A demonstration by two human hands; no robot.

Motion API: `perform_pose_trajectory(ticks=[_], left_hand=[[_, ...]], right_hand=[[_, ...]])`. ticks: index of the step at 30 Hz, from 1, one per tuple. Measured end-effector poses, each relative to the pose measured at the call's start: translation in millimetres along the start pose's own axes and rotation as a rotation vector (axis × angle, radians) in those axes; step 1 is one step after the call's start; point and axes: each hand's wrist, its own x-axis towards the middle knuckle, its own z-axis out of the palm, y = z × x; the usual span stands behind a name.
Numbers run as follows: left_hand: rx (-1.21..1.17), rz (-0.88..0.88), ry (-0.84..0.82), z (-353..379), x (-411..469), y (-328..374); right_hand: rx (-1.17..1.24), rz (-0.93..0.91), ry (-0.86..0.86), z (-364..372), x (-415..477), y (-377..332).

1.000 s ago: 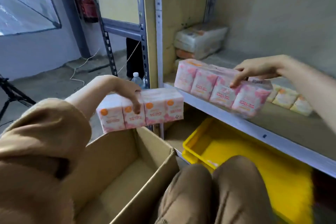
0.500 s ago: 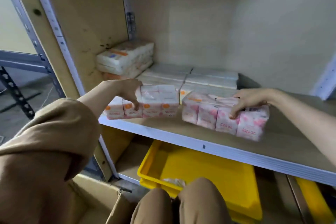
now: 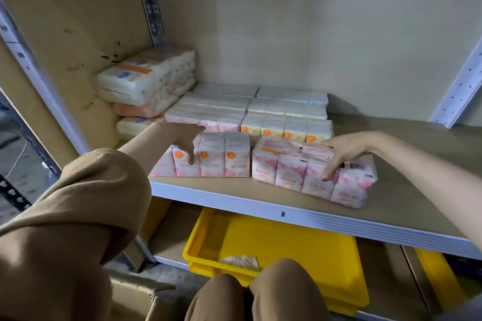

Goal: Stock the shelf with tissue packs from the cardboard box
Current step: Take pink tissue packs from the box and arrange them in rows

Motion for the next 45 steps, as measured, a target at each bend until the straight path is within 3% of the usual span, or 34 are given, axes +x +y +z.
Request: perform_pose_trajectory(ticks=[8,15,21,27,30,33,37,39,45], left_hand=[[-0.021,0.175,0.4,21.2,-23.1,15.7],[-0.107,0.152,0.446,40.8,-19.1,14.4],[-0.152,0.147,0.521,47.7,-19.1,18.2],[-0.2,0.125,0.53,49.4,-23.5,21.6],[-0.208,0.11,0.523,48.5,-24.4,23.6],[-0.206,0.099,0.524,48.0,-25.5,24.7],[-0.205,0.089,0.528,48.0,-27.8,27.0],[-0.206,0.085,0.541,48.6,-29.2,27.8],[-0.188,0.081,0.561,51.5,-30.6,29.5]], right_hand=[[-0.045,-0.16,0.459,4.1,7.1,-37.0],[-0.259,-0.362,0.456,30.0,32.8,-92.2],[-0.547,-0.287,0.5,46.8,52.2,-101.9],[-0.448,-0.282,0.631,37.4,33.9,-96.1],[-0.251,-0.343,0.841,10.2,8.1,-87.2],[0.177,-0.387,1.13,-20.0,-21.0,-73.1],[0.703,-0.307,1.412,-28.7,-31.4,-37.3],[0.923,-0.238,1.486,-15.8,-25.1,-16.3],[1.479,-0.15,1.489,35.1,-22.8,44.2]])
